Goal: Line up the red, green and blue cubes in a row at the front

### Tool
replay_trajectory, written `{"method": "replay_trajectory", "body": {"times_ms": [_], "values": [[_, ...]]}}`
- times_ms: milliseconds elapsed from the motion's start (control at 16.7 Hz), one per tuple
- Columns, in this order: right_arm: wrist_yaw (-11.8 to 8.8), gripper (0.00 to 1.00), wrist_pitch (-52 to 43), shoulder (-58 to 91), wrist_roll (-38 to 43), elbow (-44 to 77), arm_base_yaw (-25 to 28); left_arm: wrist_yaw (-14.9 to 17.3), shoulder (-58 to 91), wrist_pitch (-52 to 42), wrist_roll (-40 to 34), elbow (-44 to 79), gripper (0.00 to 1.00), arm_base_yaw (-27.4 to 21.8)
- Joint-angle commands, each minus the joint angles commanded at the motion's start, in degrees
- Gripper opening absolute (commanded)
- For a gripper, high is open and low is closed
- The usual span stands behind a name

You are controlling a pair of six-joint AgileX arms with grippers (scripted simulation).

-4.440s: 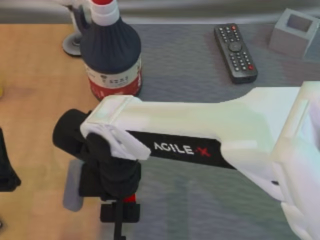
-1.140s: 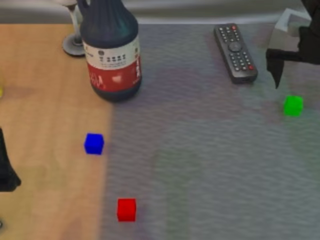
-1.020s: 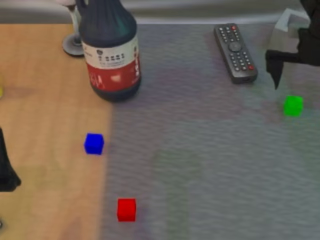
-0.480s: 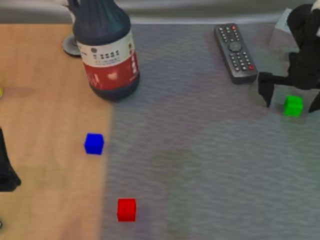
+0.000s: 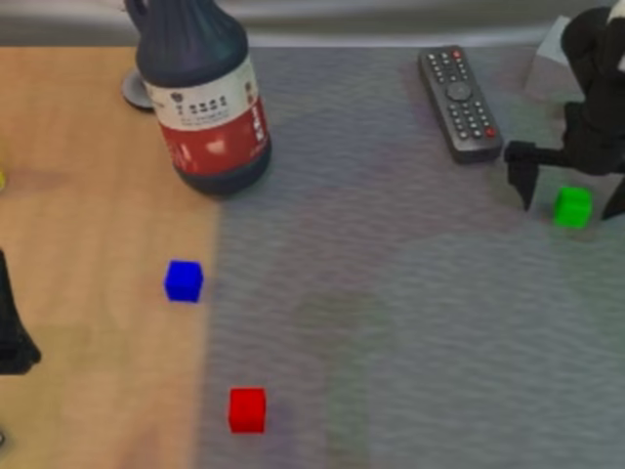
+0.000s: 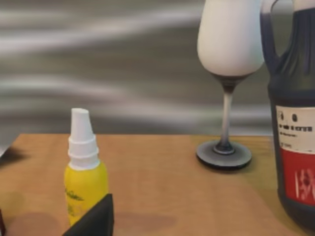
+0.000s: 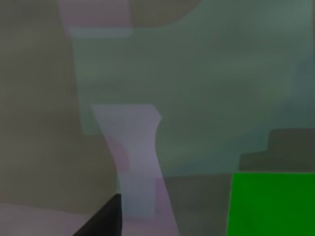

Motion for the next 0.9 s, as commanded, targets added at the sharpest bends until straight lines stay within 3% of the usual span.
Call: {"method": "replay_trajectory", "body": {"times_ms": [480, 900], "values": [[0.0, 0.02, 0.0, 0.0, 0.0, 0.0, 0.0, 0.0, 0.0, 0.0, 0.0, 0.0, 1.00, 0.0], [0.0, 0.00, 0.0, 0.0, 0.0, 0.0, 0.0, 0.0, 0.0, 0.0, 0.0, 0.0, 1.00, 0.0]]}}
